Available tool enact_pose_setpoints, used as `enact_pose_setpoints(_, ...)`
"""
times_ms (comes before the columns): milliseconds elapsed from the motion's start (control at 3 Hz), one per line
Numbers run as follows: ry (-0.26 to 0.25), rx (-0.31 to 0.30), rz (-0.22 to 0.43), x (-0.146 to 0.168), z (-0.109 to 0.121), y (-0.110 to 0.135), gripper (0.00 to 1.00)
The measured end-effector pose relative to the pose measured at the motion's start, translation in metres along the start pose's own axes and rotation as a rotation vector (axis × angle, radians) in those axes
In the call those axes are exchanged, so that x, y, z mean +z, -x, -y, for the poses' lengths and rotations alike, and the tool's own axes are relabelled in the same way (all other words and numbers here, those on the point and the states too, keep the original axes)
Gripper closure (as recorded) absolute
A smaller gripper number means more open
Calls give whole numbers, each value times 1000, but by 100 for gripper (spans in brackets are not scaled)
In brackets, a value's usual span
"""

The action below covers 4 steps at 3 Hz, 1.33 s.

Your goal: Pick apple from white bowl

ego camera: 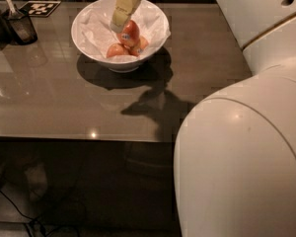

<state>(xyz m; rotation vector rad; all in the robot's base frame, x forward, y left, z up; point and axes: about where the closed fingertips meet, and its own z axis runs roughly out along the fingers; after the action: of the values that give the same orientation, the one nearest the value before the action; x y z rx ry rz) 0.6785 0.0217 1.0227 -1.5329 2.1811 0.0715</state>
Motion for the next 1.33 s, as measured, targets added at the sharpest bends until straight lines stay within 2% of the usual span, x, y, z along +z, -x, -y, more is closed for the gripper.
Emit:
enact_pose_setpoints(667, 20, 27, 49, 44, 23, 32, 0)
enact_pose_setpoints(1333, 34, 61, 54, 88, 42, 37, 0)
